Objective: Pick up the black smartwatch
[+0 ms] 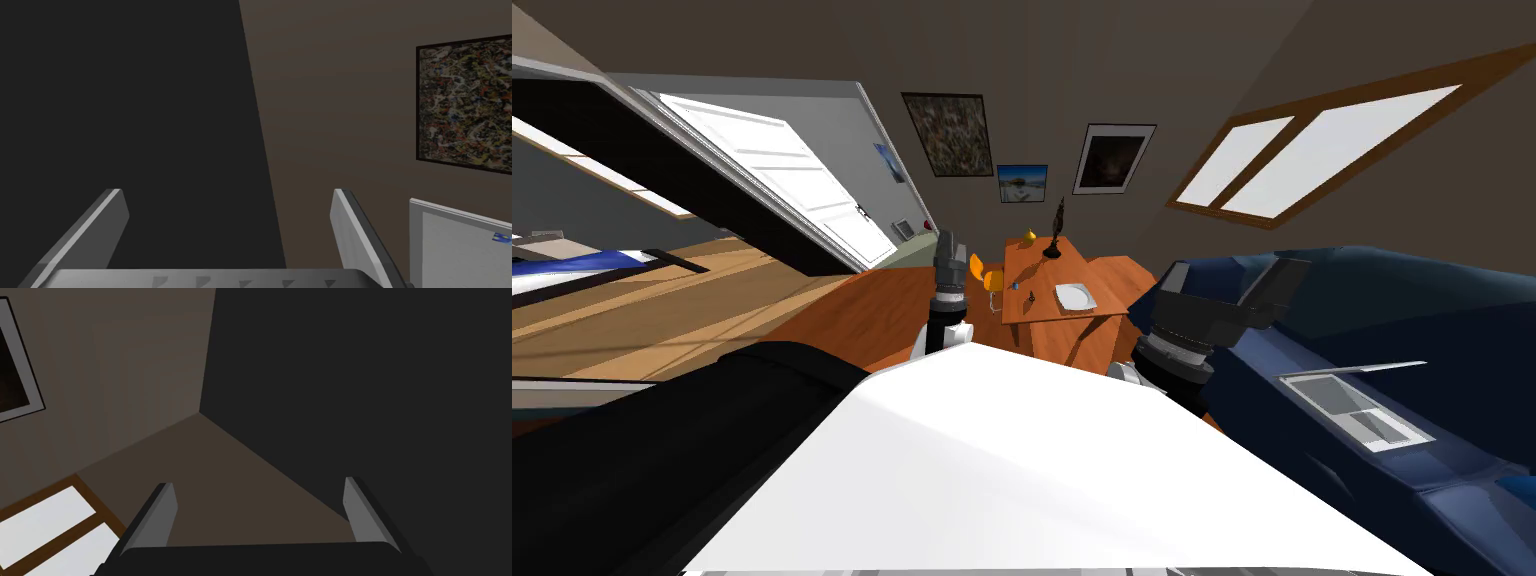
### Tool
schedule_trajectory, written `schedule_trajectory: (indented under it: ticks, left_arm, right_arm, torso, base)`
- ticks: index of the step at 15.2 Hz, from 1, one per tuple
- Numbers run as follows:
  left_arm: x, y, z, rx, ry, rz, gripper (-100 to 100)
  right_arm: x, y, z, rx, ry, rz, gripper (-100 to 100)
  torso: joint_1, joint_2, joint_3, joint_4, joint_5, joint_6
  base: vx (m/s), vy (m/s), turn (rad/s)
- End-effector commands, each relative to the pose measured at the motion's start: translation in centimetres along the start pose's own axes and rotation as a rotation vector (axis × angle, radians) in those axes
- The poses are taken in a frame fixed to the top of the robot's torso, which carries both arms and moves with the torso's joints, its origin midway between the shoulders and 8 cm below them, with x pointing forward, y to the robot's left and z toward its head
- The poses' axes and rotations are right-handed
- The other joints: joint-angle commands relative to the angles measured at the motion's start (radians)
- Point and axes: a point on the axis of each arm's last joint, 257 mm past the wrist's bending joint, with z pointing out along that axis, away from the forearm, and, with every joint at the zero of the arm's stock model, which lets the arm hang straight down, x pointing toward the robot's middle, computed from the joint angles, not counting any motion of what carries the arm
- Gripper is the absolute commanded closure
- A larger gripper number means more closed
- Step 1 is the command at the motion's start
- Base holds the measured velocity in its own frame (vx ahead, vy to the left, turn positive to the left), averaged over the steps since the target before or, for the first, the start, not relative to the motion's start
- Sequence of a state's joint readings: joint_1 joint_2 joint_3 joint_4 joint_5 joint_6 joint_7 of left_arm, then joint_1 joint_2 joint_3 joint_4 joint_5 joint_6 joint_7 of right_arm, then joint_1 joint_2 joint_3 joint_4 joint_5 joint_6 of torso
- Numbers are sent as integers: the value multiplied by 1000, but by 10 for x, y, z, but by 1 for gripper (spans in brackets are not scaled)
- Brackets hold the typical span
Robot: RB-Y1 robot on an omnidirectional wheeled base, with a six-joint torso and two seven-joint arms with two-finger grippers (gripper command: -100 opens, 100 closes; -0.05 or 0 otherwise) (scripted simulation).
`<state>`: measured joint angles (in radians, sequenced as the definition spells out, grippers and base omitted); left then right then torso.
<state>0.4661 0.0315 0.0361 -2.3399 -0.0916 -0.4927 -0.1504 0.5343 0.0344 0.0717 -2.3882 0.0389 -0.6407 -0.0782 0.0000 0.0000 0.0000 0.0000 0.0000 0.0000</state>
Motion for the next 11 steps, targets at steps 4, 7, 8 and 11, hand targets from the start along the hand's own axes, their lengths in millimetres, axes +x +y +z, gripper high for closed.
schedule_trajectory:
  ticks: [4, 7, 8, 11]
  left_arm:
    - [7, 38, -5, -93, 72, 48, -100]
    - [8, 70, -11, -177, 106, 83, -100]
    - [8, 70, -11, -177, 106, 83, -100]
    - [6, 107, -20, -271, 137, 124, -100]
  right_arm:
    - [0, 0, 0, 0, 0, 0, 0]
    - [0, 0, 0, 0, 0, 0, 0]
    - [0, 0, 0, 0, 0, 0, 0]
    - [0, 0, 0, 0, 0, 0, 0]
  torso:
    - [-1, -1, -1, 0, 0, 1]
    - [-2, -2, -1, 0, 0, 0]
    - [-2, -2, -1, -1, 0, 0]
    - [-2, -2, -1, 0, 0, 0]
  base:
    - [18, -20, -143]
    - [23, -28, -90]
    - [19, -25, -89]
    - [20, -26, -156]
